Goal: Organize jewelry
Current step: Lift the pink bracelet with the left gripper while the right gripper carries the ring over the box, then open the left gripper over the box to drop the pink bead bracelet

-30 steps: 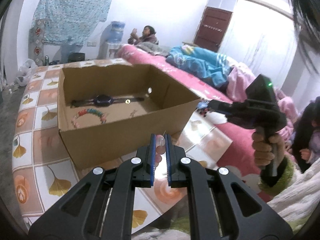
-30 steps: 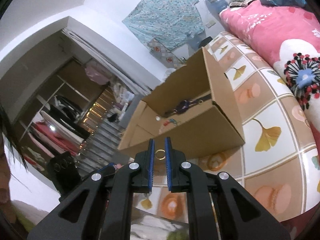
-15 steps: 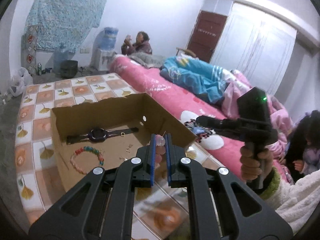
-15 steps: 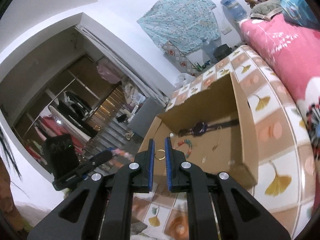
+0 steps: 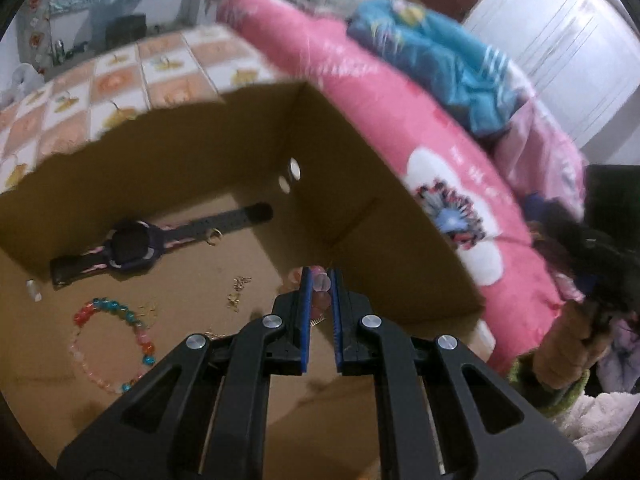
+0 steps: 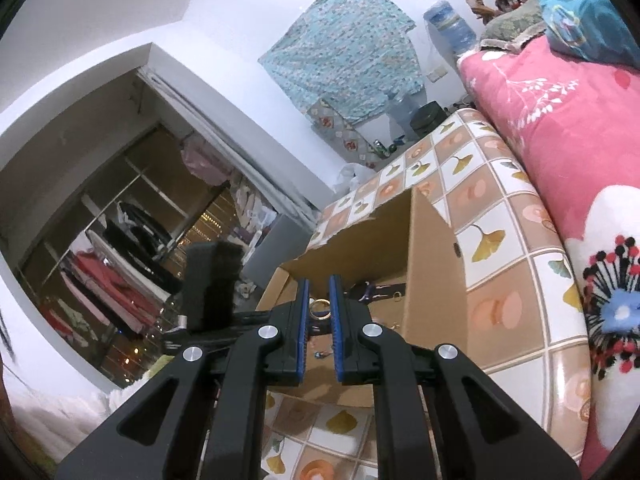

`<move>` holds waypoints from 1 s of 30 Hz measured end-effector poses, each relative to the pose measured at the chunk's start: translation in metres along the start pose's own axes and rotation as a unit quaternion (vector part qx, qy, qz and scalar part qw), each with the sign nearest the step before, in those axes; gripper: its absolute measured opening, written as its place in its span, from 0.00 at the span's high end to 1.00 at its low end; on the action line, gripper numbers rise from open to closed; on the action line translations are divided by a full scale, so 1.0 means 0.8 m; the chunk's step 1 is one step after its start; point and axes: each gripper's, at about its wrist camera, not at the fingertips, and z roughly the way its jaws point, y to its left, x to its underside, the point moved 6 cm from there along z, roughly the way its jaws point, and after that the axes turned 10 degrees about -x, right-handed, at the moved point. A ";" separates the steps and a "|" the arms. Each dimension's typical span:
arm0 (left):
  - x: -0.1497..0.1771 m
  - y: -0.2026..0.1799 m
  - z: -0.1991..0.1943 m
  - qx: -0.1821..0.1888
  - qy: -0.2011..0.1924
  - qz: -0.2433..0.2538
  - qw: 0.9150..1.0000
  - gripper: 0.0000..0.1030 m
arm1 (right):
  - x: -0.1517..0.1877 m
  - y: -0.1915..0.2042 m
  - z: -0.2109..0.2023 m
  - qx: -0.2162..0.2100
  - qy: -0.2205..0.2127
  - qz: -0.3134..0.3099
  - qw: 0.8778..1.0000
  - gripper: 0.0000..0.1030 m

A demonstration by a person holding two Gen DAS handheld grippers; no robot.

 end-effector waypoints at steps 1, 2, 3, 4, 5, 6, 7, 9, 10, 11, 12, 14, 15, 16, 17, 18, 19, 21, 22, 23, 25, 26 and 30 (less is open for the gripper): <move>0.001 -0.004 0.014 0.002 0.023 -0.001 1.000 0.92 | 0.000 -0.005 -0.001 0.001 -0.001 0.003 1.000 0.90; 0.003 -0.006 0.021 0.004 0.038 -0.003 0.999 0.92 | 0.000 -0.009 -0.001 0.002 0.000 0.004 1.000 0.90; 0.004 -0.008 0.028 0.009 0.050 -0.006 0.999 0.91 | 0.000 -0.013 -0.001 0.004 0.000 0.007 1.000 0.90; 0.005 -0.009 0.033 0.016 0.058 -0.013 0.998 0.89 | 0.001 -0.015 -0.001 0.004 0.001 0.010 1.000 0.90; 0.004 -0.008 0.034 0.021 0.058 -0.020 0.998 0.86 | 0.002 -0.017 -0.001 0.004 0.002 0.012 1.000 0.90; 0.004 -0.006 0.031 0.026 0.053 -0.028 0.998 0.83 | 0.003 -0.019 0.000 0.004 0.003 0.015 1.000 0.90; 0.003 -0.003 0.026 0.032 0.045 -0.037 0.998 0.77 | 0.004 -0.019 0.000 0.005 0.005 0.016 1.000 0.90; 0.003 0.004 0.011 0.040 0.026 -0.049 0.998 0.76 | 0.003 -0.016 0.001 0.003 0.010 0.017 1.000 0.90; 0.006 0.009 0.000 0.041 0.014 -0.055 0.998 0.76 | 0.003 -0.014 0.003 0.003 0.013 0.016 1.000 0.90; 0.007 0.013 -0.008 0.039 0.004 -0.059 0.997 0.76 | 0.002 -0.011 0.007 0.005 0.020 0.014 1.000 0.90; 0.010 0.019 -0.019 0.037 -0.009 -0.064 0.997 0.76 | 0.001 -0.008 0.013 0.006 0.030 0.011 0.999 0.90; 0.017 0.030 -0.045 0.032 -0.040 -0.070 0.996 0.71 | 0.001 -0.003 0.028 0.012 0.055 0.006 0.998 0.90; 0.019 0.035 -0.055 0.027 -0.052 -0.071 0.996 0.69 | 0.002 0.001 0.042 0.023 0.081 0.000 0.996 0.90; 0.027 0.044 -0.073 0.014 -0.076 -0.073 0.994 0.66 | 0.003 0.002 0.054 0.033 0.103 -0.004 0.994 0.90; 0.031 0.048 -0.084 0.005 -0.091 -0.072 0.993 0.64 | 0.005 0.003 0.068 0.047 0.129 -0.010 0.990 0.90; 0.039 0.054 -0.098 -0.003 -0.110 -0.073 0.991 0.63 | 0.009 0.003 0.086 0.069 0.161 -0.020 0.984 0.90; 0.044 0.058 -0.106 -0.009 -0.122 -0.075 0.990 0.59 | 0.012 0.001 0.102 0.091 0.188 -0.030 0.977 0.90; 0.060 0.069 -0.127 -0.025 -0.150 -0.079 0.985 0.52 | 0.018 -0.003 0.127 0.123 0.230 -0.043 0.964 0.90; 0.067 0.073 -0.134 -0.032 -0.160 -0.080 0.983 0.49 | 0.024 -0.009 0.145 0.147 0.261 -0.050 0.953 0.90; 0.077 0.079 -0.143 -0.044 -0.171 -0.081 0.981 0.47 | 0.028 -0.013 0.154 0.162 0.275 -0.057 0.946 0.89; 0.093 0.091 -0.157 -0.062 -0.187 -0.085 0.977 0.43 | 0.034 -0.023 0.172 0.202 0.304 -0.077 0.928 0.89; 0.100 0.098 -0.163 -0.067 -0.193 -0.089 0.975 0.40 | 0.037 -0.028 0.179 0.212 0.313 -0.079 0.922 0.89; 0.122 0.124 -0.183 -0.091 -0.213 -0.109 0.967 0.34 | 0.037 -0.029 0.185 0.236 0.314 -0.091 0.915 0.86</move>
